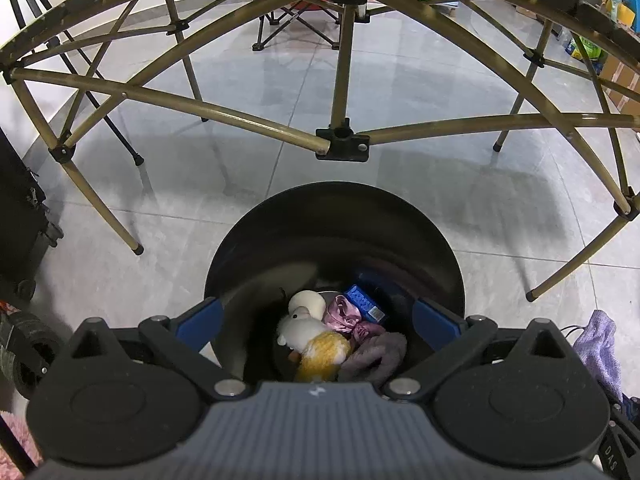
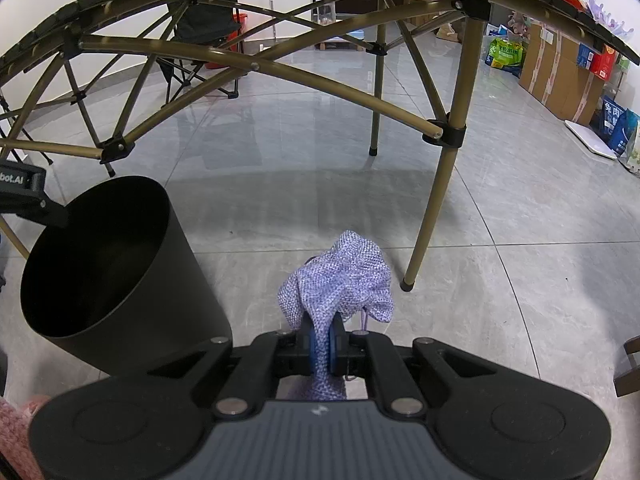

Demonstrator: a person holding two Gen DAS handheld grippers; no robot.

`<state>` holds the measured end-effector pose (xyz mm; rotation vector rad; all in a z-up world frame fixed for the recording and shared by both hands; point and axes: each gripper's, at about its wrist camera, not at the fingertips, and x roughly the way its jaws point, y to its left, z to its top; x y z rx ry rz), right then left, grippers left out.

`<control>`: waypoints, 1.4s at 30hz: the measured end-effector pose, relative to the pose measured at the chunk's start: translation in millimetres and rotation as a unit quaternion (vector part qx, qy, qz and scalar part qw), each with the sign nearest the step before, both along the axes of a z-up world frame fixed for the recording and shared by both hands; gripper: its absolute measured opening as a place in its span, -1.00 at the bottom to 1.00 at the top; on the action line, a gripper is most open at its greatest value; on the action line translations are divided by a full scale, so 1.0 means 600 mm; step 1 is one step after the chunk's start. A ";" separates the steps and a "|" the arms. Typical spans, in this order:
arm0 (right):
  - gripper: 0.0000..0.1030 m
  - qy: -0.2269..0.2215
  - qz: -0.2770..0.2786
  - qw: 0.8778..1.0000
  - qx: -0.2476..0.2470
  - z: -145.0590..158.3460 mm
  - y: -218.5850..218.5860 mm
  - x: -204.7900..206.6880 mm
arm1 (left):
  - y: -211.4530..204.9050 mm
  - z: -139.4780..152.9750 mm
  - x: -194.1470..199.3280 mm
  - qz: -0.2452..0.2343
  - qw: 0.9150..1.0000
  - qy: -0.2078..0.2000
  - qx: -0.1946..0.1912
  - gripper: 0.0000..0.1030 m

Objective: Collect trash
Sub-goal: 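Move the right tool over the bin and open it to drop the lavender bag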

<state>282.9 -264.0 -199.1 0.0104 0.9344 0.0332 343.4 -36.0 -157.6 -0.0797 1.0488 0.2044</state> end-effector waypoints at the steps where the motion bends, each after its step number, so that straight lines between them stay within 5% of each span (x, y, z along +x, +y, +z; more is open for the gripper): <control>1: -0.88 0.000 0.000 1.000 0.000 0.001 0.001 0.000 | 0.000 0.000 0.000 0.000 1.000 0.000 0.000 1.00; 17: -0.88 -0.020 0.019 1.000 -0.007 0.026 0.037 -0.004 | 0.059 0.023 -0.025 0.026 0.999 -0.014 -0.012 1.00; 42: -0.88 -0.073 0.097 0.993 -0.009 0.094 0.196 0.039 | 0.199 0.050 -0.070 0.095 0.994 -0.028 -0.038 1.00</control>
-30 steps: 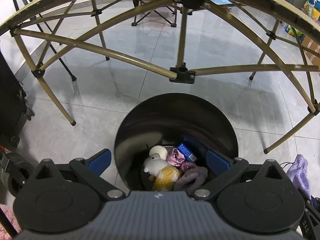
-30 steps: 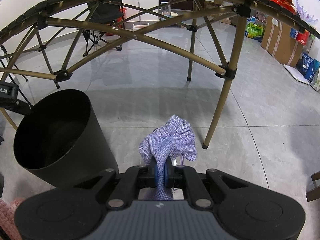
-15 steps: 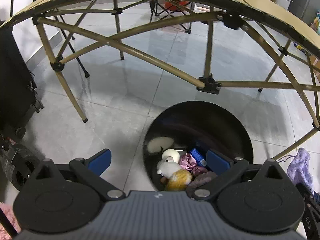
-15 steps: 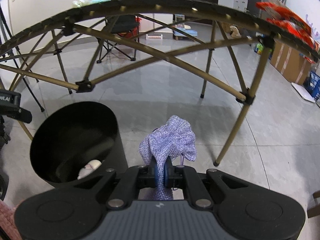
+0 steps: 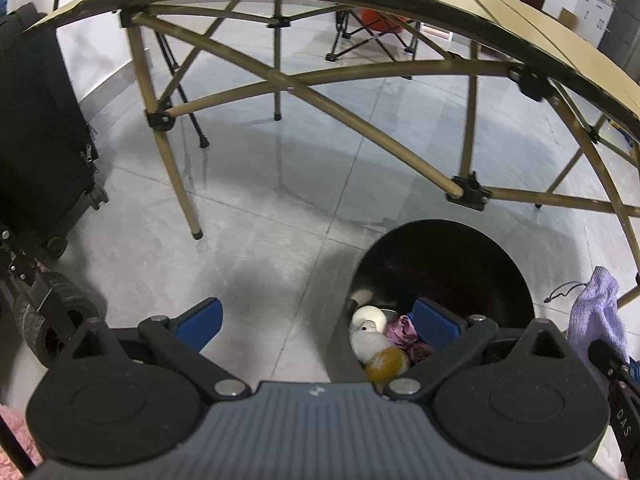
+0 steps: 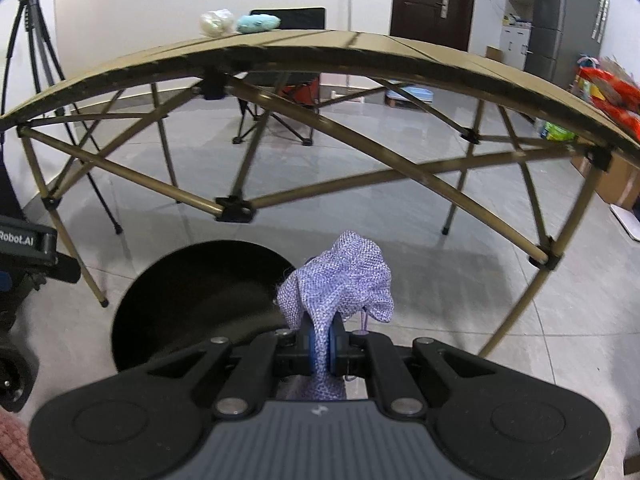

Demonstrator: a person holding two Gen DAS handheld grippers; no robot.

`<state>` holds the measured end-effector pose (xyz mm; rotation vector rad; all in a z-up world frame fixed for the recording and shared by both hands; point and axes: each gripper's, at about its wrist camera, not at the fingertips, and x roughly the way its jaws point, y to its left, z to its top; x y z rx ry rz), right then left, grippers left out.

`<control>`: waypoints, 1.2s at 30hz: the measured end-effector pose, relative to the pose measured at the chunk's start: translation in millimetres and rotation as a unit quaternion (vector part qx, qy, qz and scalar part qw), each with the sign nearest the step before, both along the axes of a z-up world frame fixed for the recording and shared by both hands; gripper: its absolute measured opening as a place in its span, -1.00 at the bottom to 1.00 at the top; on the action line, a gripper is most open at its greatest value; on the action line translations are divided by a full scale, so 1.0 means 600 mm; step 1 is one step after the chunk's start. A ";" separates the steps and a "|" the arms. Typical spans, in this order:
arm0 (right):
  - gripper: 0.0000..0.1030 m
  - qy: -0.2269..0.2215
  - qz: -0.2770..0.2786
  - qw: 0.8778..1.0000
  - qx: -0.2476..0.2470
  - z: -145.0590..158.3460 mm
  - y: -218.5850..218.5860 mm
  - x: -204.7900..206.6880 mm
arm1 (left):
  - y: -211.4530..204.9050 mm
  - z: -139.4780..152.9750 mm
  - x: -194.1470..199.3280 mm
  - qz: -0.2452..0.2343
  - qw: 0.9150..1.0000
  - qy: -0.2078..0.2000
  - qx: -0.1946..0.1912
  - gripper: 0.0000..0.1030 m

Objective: Collect trash
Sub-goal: 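Move the right tool over the bin and open it to drop the lavender bag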

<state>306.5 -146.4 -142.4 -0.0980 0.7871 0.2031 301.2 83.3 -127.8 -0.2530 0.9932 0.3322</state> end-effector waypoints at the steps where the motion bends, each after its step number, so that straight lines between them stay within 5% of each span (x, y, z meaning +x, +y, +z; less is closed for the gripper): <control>1: -0.88 0.000 0.004 1.000 0.000 0.001 0.008 0.003 | 0.006 0.000 -0.002 0.003 1.000 0.000 -0.001 1.00; 21: -0.88 0.041 0.066 0.997 0.019 -0.025 0.155 0.059 | 0.108 -0.021 -0.032 0.059 0.998 0.020 -0.010 1.00; 36: -0.87 0.082 0.074 0.994 0.011 -0.067 0.191 0.084 | 0.124 -0.033 -0.033 0.064 0.997 0.034 -0.016 1.00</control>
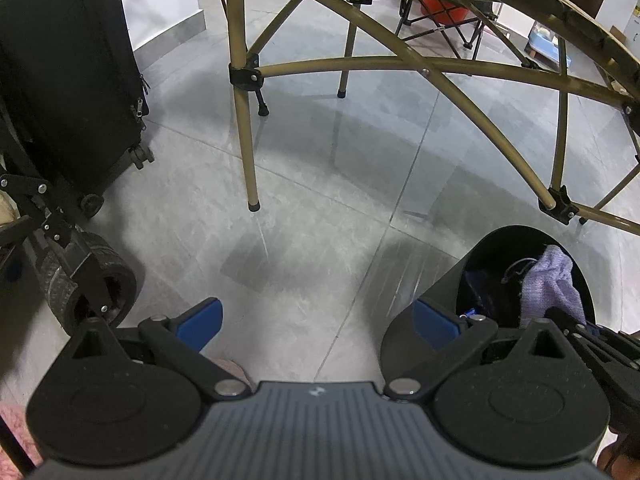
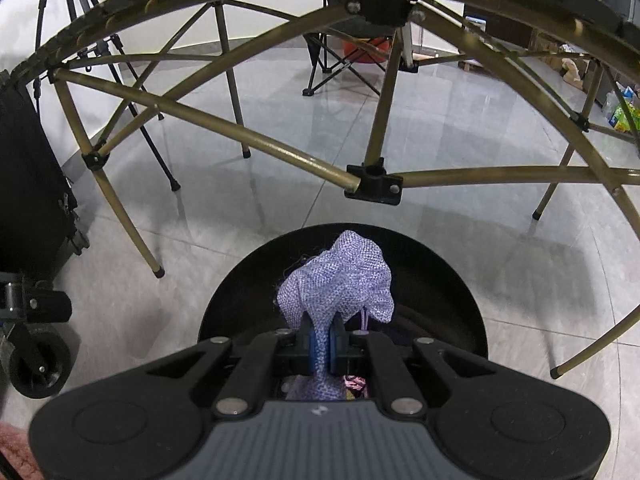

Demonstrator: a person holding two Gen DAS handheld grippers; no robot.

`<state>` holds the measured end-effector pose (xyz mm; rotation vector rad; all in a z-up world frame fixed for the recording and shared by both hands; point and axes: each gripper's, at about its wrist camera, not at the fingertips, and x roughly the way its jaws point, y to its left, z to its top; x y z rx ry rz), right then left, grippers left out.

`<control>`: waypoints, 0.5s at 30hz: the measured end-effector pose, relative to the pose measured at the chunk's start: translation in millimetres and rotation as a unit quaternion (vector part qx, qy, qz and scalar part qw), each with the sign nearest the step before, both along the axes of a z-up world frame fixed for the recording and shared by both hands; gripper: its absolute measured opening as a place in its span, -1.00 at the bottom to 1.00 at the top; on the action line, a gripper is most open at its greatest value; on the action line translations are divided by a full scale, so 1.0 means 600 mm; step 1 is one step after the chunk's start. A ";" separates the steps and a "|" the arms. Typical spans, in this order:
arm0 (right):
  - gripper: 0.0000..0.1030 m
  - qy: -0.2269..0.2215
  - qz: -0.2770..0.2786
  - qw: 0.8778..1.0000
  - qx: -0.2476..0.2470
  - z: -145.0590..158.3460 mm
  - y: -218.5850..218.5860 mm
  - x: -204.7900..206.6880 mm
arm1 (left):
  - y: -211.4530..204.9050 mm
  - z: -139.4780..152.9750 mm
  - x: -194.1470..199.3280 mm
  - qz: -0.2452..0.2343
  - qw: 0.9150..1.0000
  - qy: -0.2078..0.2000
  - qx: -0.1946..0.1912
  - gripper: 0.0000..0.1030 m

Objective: Collect trash
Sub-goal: 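Move the right tool over the bin and open it to drop the lavender bag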

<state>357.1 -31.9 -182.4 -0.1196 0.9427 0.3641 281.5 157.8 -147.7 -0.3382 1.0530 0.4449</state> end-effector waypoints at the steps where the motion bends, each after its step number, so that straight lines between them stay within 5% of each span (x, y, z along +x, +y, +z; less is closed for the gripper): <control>1: -0.87 0.002 0.000 1.000 0.000 -0.001 0.001 0.001 | 0.000 0.000 -0.001 0.000 1.000 0.000 0.000 1.00; 5: -0.83 0.009 0.000 1.000 -0.002 -0.007 0.002 0.003 | 0.005 -0.002 -0.002 0.001 1.000 0.002 -0.004 1.00; 8: -0.60 0.016 -0.006 1.000 -0.004 -0.011 0.002 0.007 | 0.008 -0.001 -0.005 0.001 1.000 0.000 -0.004 1.00; 11: 0.07 0.027 -0.020 0.999 -0.005 -0.014 0.000 0.013 | 0.010 -0.001 -0.007 0.005 1.000 0.000 -0.006 1.00; 13: 0.85 0.031 -0.028 0.999 -0.006 -0.016 -0.001 0.015 | 0.009 0.001 -0.009 0.004 1.000 -0.003 -0.004 1.00; 15: 1.00 0.033 -0.030 0.999 -0.013 -0.017 0.001 0.015 | 0.007 0.004 -0.012 0.000 1.000 -0.005 -0.001 1.00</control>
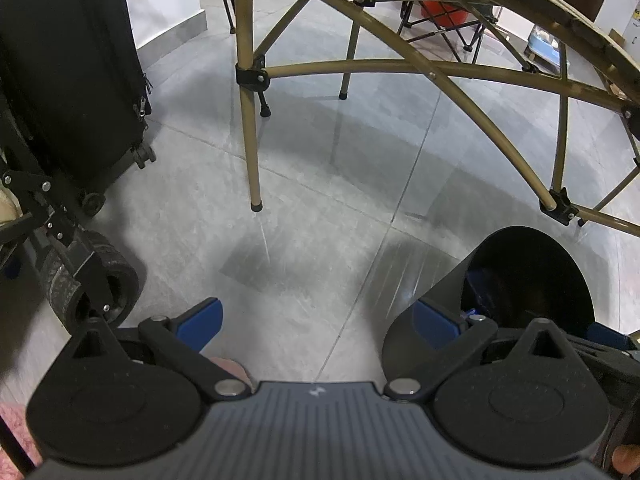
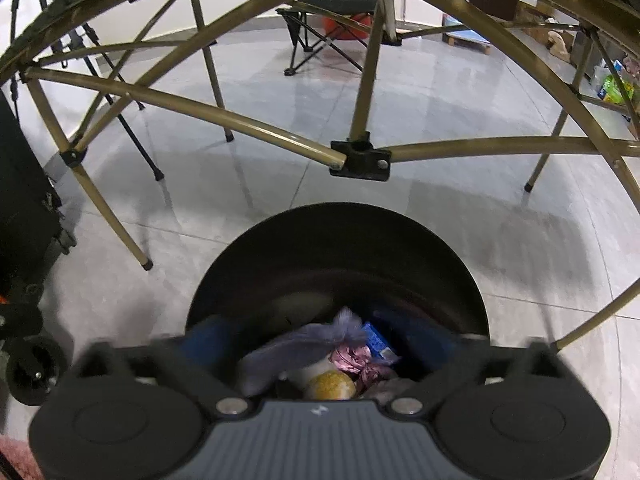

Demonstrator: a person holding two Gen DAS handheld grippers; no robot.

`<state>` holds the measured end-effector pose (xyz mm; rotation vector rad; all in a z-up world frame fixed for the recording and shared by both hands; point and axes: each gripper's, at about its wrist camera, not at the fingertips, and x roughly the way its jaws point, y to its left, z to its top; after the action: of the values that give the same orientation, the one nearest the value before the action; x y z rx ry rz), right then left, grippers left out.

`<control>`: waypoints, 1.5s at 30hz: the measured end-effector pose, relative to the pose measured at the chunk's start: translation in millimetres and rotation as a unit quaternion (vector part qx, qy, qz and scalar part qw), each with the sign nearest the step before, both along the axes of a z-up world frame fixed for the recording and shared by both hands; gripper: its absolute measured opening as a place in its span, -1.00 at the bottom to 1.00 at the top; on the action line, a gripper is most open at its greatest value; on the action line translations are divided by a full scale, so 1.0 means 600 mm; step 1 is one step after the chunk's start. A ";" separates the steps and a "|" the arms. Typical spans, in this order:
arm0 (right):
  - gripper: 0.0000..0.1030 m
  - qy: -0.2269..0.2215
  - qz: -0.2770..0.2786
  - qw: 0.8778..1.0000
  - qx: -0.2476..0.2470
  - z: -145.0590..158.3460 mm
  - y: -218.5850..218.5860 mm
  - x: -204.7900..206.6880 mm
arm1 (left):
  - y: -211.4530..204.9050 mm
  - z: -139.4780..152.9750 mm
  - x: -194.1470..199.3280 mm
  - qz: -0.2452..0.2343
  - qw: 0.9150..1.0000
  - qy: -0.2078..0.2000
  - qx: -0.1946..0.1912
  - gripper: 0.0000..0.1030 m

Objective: Collect trash
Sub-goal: 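Move the right tool over the bin and open it to drop the lavender bag, then raise both tools back up toward the table top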

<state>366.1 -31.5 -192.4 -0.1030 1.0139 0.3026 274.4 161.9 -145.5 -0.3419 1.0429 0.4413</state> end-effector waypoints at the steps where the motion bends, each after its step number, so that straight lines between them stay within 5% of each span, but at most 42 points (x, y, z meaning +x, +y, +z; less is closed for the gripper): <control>1: 1.00 -0.001 0.003 1.000 -0.005 0.000 0.002 -0.002 | -0.001 0.001 -0.001 -0.002 1.000 -0.001 0.001 1.00; 25: 1.00 -0.031 -0.002 0.999 0.006 0.053 -0.028 -0.040 | -0.023 0.028 -0.028 -0.028 0.999 -0.035 0.013 1.00; 45: 1.00 -0.135 -0.014 0.986 0.099 0.211 -0.114 -0.117 | -0.061 0.164 -0.094 -0.045 0.988 -0.138 0.045 1.00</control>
<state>296.0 -100.1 -66.0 0.0490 0.7128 0.3518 218.1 125.3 -46.8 -0.2655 0.7618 0.3474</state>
